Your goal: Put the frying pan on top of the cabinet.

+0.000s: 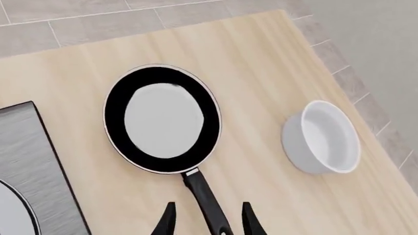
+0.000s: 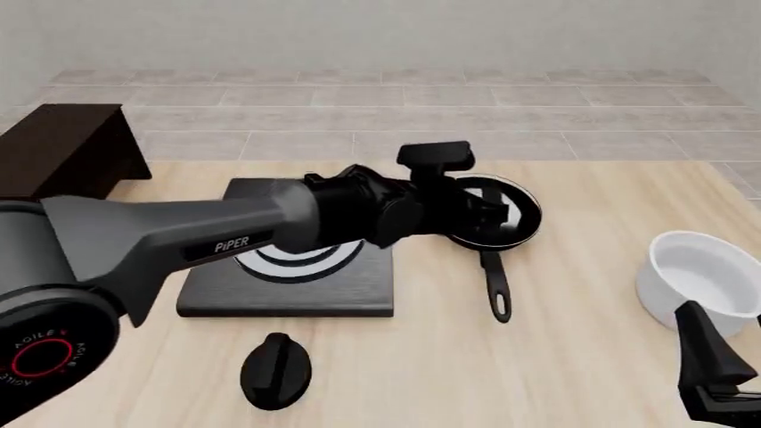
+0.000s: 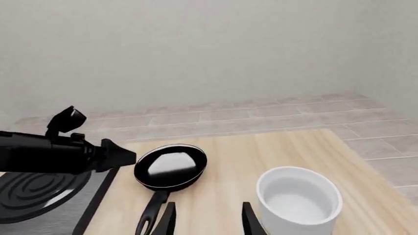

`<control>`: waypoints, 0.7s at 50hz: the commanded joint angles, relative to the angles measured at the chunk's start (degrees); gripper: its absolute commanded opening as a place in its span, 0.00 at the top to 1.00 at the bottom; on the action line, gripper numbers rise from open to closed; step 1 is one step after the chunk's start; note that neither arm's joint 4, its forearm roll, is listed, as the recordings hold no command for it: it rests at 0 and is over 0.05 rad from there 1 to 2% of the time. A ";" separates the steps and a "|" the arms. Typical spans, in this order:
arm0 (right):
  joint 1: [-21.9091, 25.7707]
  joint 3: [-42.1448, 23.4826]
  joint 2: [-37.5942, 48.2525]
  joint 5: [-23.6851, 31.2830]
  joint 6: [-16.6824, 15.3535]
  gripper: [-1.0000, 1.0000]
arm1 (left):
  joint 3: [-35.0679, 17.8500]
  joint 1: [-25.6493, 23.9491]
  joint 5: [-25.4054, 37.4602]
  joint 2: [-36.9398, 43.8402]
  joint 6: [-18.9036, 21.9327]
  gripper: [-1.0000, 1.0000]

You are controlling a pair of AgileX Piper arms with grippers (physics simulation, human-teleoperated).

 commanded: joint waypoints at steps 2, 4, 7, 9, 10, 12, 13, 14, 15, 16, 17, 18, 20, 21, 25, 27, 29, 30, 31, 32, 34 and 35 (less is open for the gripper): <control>-0.21 0.00 0.00 -0.02 0.32 0.00 | -1.41 -1.07 -0.23 2.96 -0.72 0.00; -0.27 -0.01 0.00 -0.01 0.42 0.00 | -1.47 -1.34 -0.44 3.55 -0.82 0.00; -0.31 0.00 0.00 0.01 0.56 0.00 | -1.60 -1.28 -0.63 4.36 -0.82 0.00; -0.31 -0.04 0.01 0.01 0.59 0.00 | -1.76 -1.44 -0.72 4.80 -0.76 0.00; -0.35 -0.04 0.01 0.03 0.66 0.00 | -1.84 -1.51 -0.64 4.98 -0.90 0.00; -0.34 -0.03 0.01 0.00 0.69 0.00 | -2.01 -1.51 -0.56 5.10 -0.83 0.00; -0.35 -0.02 0.01 -0.01 0.75 0.00 | -2.11 -1.53 -0.51 5.22 -0.84 0.00; -0.39 0.03 -0.01 -0.03 0.80 0.00 | -2.14 -1.54 -0.56 5.33 -0.83 0.00; -0.40 0.03 -0.01 -0.05 0.80 0.00 | -2.17 -1.58 -0.57 5.47 -0.90 0.00; -0.40 0.03 -0.01 -0.06 0.80 0.00 | -2.14 -1.61 -0.65 5.52 -0.90 0.00; -0.41 0.03 -0.02 -0.06 0.80 0.00 | -2.07 -1.59 -0.73 5.63 -0.84 0.00; -0.43 0.03 -0.02 -0.06 0.81 0.00 | -1.96 -1.68 -0.83 5.76 -1.01 0.00; -0.44 0.04 -0.02 -0.08 0.78 0.00 | -1.82 -1.79 -1.00 5.95 -0.95 0.00; -0.47 0.03 -0.02 -0.08 0.81 0.00 | -1.87 -1.84 -1.08 6.13 -0.95 0.00; -0.52 0.02 -0.02 -0.13 0.83 0.00 | -1.71 -1.69 -1.35 6.56 -0.78 0.00; -0.56 0.02 -0.02 -0.14 0.87 0.00 | -1.72 -1.57 -1.42 6.63 -0.70 0.00; -0.57 0.02 -0.02 -0.13 0.87 0.00 | -1.59 -1.39 -1.60 6.87 -0.64 0.00; -0.56 -0.01 -0.01 -0.11 0.88 0.00 | -1.62 -1.65 -1.62 7.13 -0.85 0.00; -0.57 -0.02 -0.01 -0.10 0.91 0.00 | -1.58 -1.71 -1.68 7.16 -0.81 0.00; -0.57 0.00 -0.02 -0.12 0.90 0.00 | -1.50 -1.79 -1.77 7.28 -0.86 0.00; -0.59 0.00 -0.01 -0.13 0.92 0.00 | -1.66 -2.01 -1.76 7.46 -0.82 0.00; -0.63 0.00 -0.01 -0.13 0.94 0.00 | -1.84 -2.06 -1.78 7.75 -0.92 0.00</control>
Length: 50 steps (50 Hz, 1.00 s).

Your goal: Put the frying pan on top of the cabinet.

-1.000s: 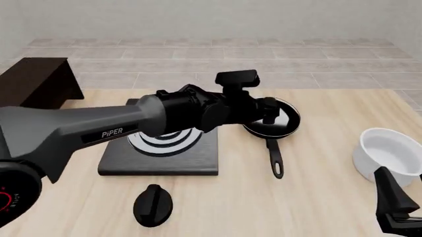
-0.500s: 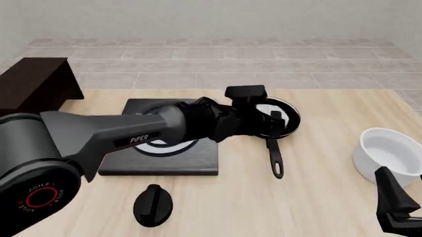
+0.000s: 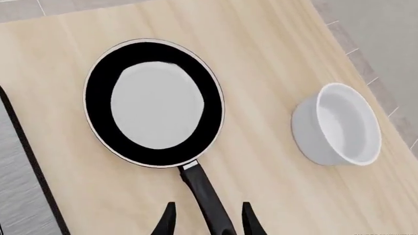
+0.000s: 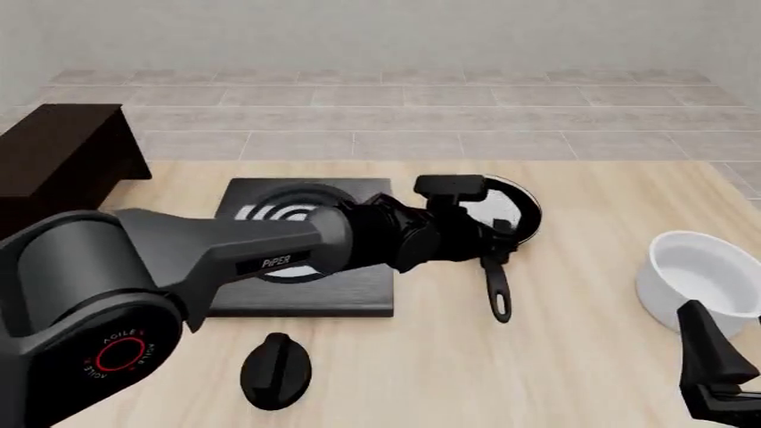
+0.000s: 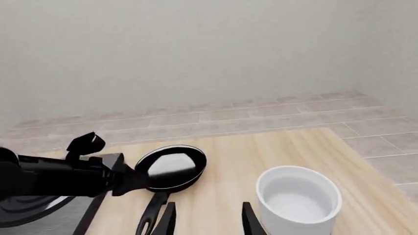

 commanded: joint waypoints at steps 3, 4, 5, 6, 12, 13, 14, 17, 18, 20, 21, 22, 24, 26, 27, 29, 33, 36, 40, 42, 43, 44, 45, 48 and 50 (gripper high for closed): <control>-0.19 0.00 0.00 -0.07 0.19 0.00 | -0.21 -0.44 -0.38 1.45 0.01 0.00; -0.23 0.01 0.00 -0.08 0.20 0.00 | -0.18 -0.45 -0.40 1.53 -0.07 0.00; -0.24 0.00 0.00 -0.09 0.22 0.00 | -0.17 -0.48 -0.39 1.54 0.00 0.00; -0.25 -0.05 0.00 -0.05 0.24 0.00 | -0.12 -0.54 -0.40 1.51 0.00 0.00; -0.32 0.02 -0.01 -0.14 0.31 0.00 | -0.14 -0.65 -0.92 2.52 -0.02 0.00; -0.34 0.00 0.00 -0.15 0.30 0.00 | -0.17 -0.77 -0.93 2.63 0.04 0.00; -0.36 0.00 0.00 -0.16 0.33 0.00 | -0.11 -0.74 -0.96 2.64 0.07 0.00; -0.38 -0.02 0.00 -0.15 0.34 0.00 | -0.30 -0.92 -0.93 2.96 -0.02 0.00; -0.37 -0.03 0.00 -0.13 0.37 0.00 | -0.33 -0.91 -1.00 3.10 -0.04 0.00; -0.37 -0.04 0.00 -0.11 0.38 0.00 | -0.32 -1.03 -1.05 3.25 -0.21 0.00; -0.33 -0.06 0.00 -0.11 0.31 0.00 | -0.27 -1.12 -1.08 3.29 -0.29 0.00; -0.35 -0.05 0.00 -0.11 0.33 0.00 | -0.24 -1.19 -1.14 3.35 -0.26 0.00; -0.35 -0.03 0.00 -0.13 0.35 0.00 | -0.08 -1.38 -1.31 3.51 -0.35 0.00; -0.37 -0.03 -0.01 -0.13 0.34 0.00 | -0.16 -1.62 -1.40 3.89 -0.48 0.00; -0.37 -0.01 -0.01 -0.17 0.35 0.00 | -0.38 -1.91 -1.32 4.22 -0.54 0.00; -0.43 -0.03 -0.01 -0.18 0.40 0.00 | -0.30 -1.78 -1.40 4.15 -0.39 0.00; -0.43 -0.02 -0.01 -0.20 0.39 0.00 | -0.49 -1.84 -1.35 4.45 -0.33 0.00; -0.46 -0.01 -0.01 -0.22 0.45 0.00 | -0.80 -1.76 -1.16 4.57 -0.05 0.00; -0.48 -0.05 -0.01 -0.20 0.49 0.00 | -1.03 -1.83 -1.15 4.92 -0.06 0.00; -0.52 -0.02 -0.01 -0.23 0.57 0.00 | -1.31 -1.99 -1.15 5.41 -0.08 0.00; -0.54 -0.03 -0.01 -0.23 0.59 0.00 | -1.41 -1.91 -1.15 5.56 -0.06 0.00; -0.55 -0.04 -0.01 -0.22 0.62 0.00 | -1.53 -1.94 -1.07 5.71 -0.04 0.00; -0.58 -0.04 -0.01 -0.22 0.65 0.00 | -1.70 -2.00 -1.02 5.90 0.12 0.00; -0.62 -0.03 -0.01 -0.25 0.72 0.00 | -2.16 -1.88 -0.85 6.64 0.89 0.00; -0.65 -0.01 -0.01 -0.26 0.78 0.00 | -2.14 -1.90 -0.81 6.74 0.53 0.00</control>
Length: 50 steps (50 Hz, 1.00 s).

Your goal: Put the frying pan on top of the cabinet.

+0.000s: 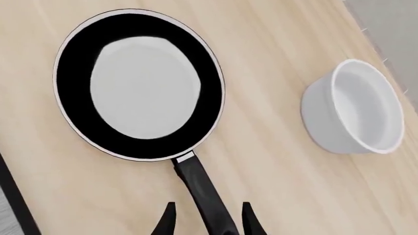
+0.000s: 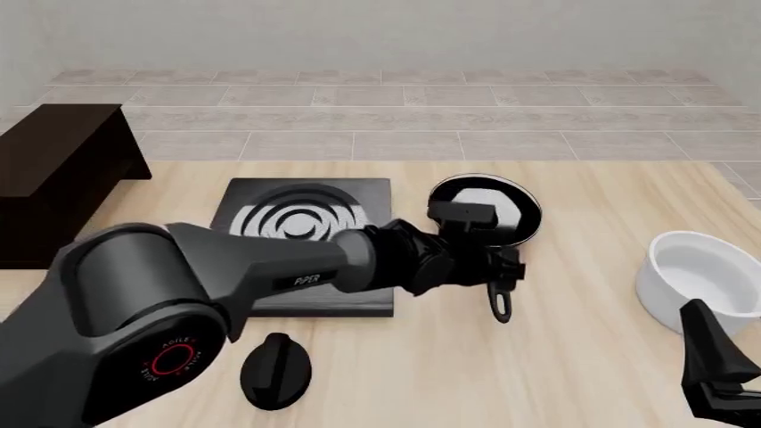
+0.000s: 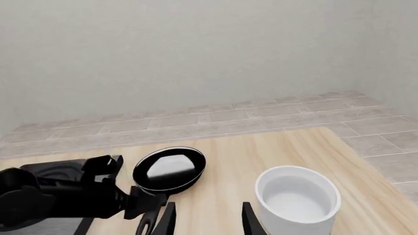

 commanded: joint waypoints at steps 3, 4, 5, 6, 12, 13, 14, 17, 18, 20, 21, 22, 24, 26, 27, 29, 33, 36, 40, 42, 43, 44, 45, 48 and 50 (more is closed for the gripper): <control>-0.14 0.02 0.00 -0.01 0.30 0.00 | -0.91 -0.36 0.10 1.74 0.26 0.00; -0.14 0.00 0.00 0.02 0.34 0.00 | -1.07 -0.59 0.13 2.02 0.16 0.00; -0.13 -0.02 0.00 0.03 0.34 0.00 | -1.15 -0.70 0.11 2.17 0.01 0.00; -0.14 -0.01 0.00 0.02 0.36 0.00 | -1.25 -0.65 0.09 2.31 0.18 0.00; -0.25 0.00 0.00 -0.01 0.48 0.00 | -1.34 -0.82 -0.03 2.95 -0.14 0.00; -0.25 0.03 0.00 -0.03 0.49 0.00 | -1.28 -0.80 -0.09 3.02 -0.14 0.00; -0.26 0.03 0.00 -0.03 0.53 0.00 | -1.29 -0.91 -0.07 3.07 -0.22 0.00; -0.30 0.05 -0.01 -0.03 0.64 0.00 | -1.44 -0.94 -0.04 3.29 -0.28 0.00; -0.30 0.05 0.00 -0.03 0.65 0.00 | -1.39 -0.86 -0.06 3.27 -0.22 0.00; -0.32 0.04 0.00 -0.02 0.67 0.00 | -1.48 -0.99 -0.05 3.50 -0.48 0.00; -0.32 0.04 0.00 -0.02 0.68 0.00 | -1.50 -0.98 -0.04 3.56 -0.51 0.00; -0.34 0.03 0.00 -0.01 0.70 0.00 | -1.64 -1.14 0.01 3.65 -0.45 0.00; -0.36 0.03 0.00 -0.01 0.66 0.00 | -1.69 -1.19 0.02 3.81 -0.62 0.00; -0.37 0.03 0.00 -0.03 0.67 0.00 | -1.70 -1.21 0.03 3.96 -0.74 0.00; -0.37 0.04 0.00 -0.02 0.67 0.00 | -1.61 -1.04 -0.04 3.86 -0.41 0.00; -0.39 0.03 0.00 -0.01 0.72 0.00 | -1.58 -1.06 -0.13 4.05 -0.52 0.00; -0.37 0.00 0.00 -0.01 0.68 0.00 | -1.44 -1.20 -0.46 4.50 -0.69 0.00; -0.37 0.04 0.00 -0.05 0.67 0.00 | -1.36 -1.27 -0.46 4.46 -0.47 0.00; -0.41 0.04 -0.01 -0.04 0.68 0.00 | -1.52 -1.22 -0.34 4.58 -0.74 0.00; -0.43 0.04 -0.01 -0.04 0.71 0.00 | -1.44 -1.34 -0.47 4.57 -0.57 0.00; -0.43 0.03 0.00 -0.03 0.68 0.00 | -1.57 -1.51 -0.40 4.70 -0.59 0.00; -0.41 0.03 0.00 -0.04 0.66 0.00 | -0.98 -0.82 -0.74 4.52 -0.42 0.00; -0.45 0.03 0.00 -0.03 0.69 0.00 | -1.11 -1.95 -1.18 4.55 -1.02 0.00; -0.47 0.03 0.00 -0.03 0.71 0.00 | -1.28 -0.63 -0.46 4.34 1.50 1.00; -0.44 0.03 0.00 -0.03 0.67 0.00 | -0.96 -0.47 -0.59 3.90 1.92 1.00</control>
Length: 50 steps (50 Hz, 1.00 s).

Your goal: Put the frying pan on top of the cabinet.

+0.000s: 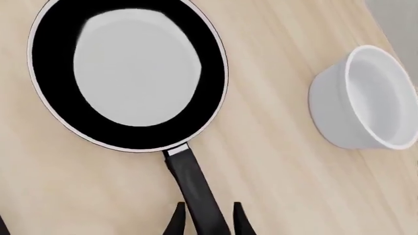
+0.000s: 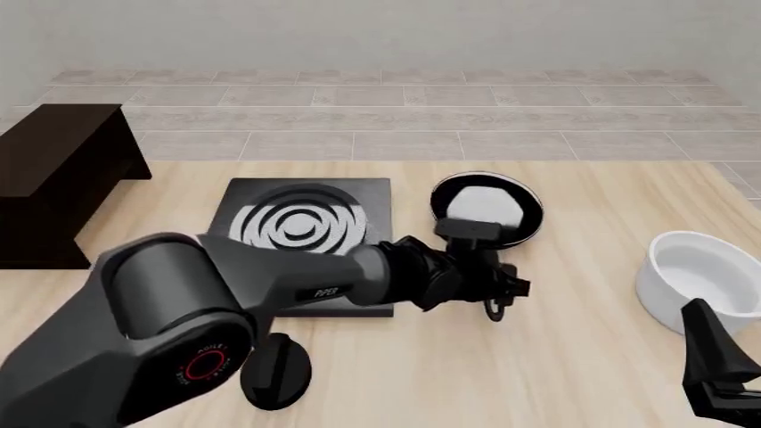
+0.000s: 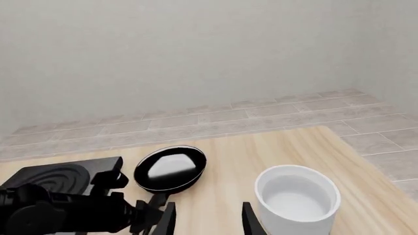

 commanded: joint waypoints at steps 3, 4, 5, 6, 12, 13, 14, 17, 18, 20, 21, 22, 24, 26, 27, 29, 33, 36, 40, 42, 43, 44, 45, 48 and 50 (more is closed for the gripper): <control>-0.02 0.00 0.00 0.02 -0.06 0.00 | 0.73 1.19 -0.22 -0.21 1.87 1.00; -0.03 -0.01 0.00 0.03 -0.04 0.00 | 0.81 1.19 -0.30 -0.21 1.87 1.00; -0.06 -0.02 0.00 0.05 -0.02 0.00 | 1.19 1.66 -0.53 -0.32 2.00 1.00; -0.06 -0.03 0.00 0.07 -0.03 0.00 | 1.28 1.70 -0.61 -0.35 2.06 1.00; -0.12 -0.01 0.00 0.06 -0.04 0.00 | 1.75 2.86 -0.95 -0.63 2.92 1.00; -0.12 -0.01 0.00 0.06 -0.04 0.00 | 1.76 2.89 -0.94 -0.68 3.07 1.00; -0.13 -0.01 0.00 0.07 -0.01 0.00 | 1.90 3.02 -0.98 -0.79 3.07 1.00; -0.10 0.01 0.00 0.05 -0.07 0.00 | 1.97 3.17 -1.01 -1.27 3.58 1.00; -0.10 0.01 0.00 0.05 -0.08 0.00 | 1.98 3.31 -1.07 -1.44 3.84 1.00; -0.08 -0.04 0.00 0.08 -0.15 0.00 | 2.51 3.37 -1.34 -2.19 4.28 1.00; -0.08 -0.03 0.00 0.07 -0.16 0.00 | 2.59 3.50 -1.49 -2.40 4.71 1.00; -0.09 -0.02 0.00 0.06 -0.16 0.00 | 2.70 3.52 -1.61 -2.59 4.73 1.00; -0.07 0.01 0.00 0.04 -0.21 0.00 | 2.98 3.68 -1.90 -3.11 5.39 1.00; -0.03 -0.01 0.00 0.06 -0.25 0.00 | 3.37 3.62 -2.62 -4.14 6.70 1.00; -0.02 -0.01 0.00 0.06 -0.27 0.00 | 3.54 3.57 -2.74 -4.54 6.74 1.00; -0.01 0.00 0.00 0.06 -0.28 0.00 | 3.71 3.86 -2.58 -5.24 6.82 1.00; 0.01 0.02 0.00 0.04 -0.34 0.00 | 4.46 4.10 -3.18 -6.66 8.15 1.00; 0.05 0.01 0.00 0.06 -0.41 0.00 | 4.97 4.22 -3.47 -7.75 7.98 1.00; 0.07 -0.01 0.00 0.09 -0.52 0.00 | 5.60 4.59 -4.00 -9.09 8.13 1.00; 0.09 -0.01 0.00 0.10 -0.56 0.00 | 6.09 4.62 -4.48 -9.94 8.22 1.00; 0.08 0.00 0.00 0.11 -0.55 0.00 | 6.08 4.50 -4.51 -10.07 7.96 1.00; 0.08 -0.01 0.00 0.12 -0.58 0.00 | 6.25 4.53 -4.69 -10.35 7.86 1.00; 0.08 -0.01 0.00 0.12 -0.58 0.00 | 6.25 4.53 -4.70 -10.35 7.86 1.00; 0.07 -0.01 0.00 0.14 -0.64 0.00 | 6.68 4.82 -5.11 -11.08 7.70 1.00; 0.10 -0.02 0.00 0.17 -0.64 0.00 | 7.07 5.17 -5.36 -11.53 7.23 1.00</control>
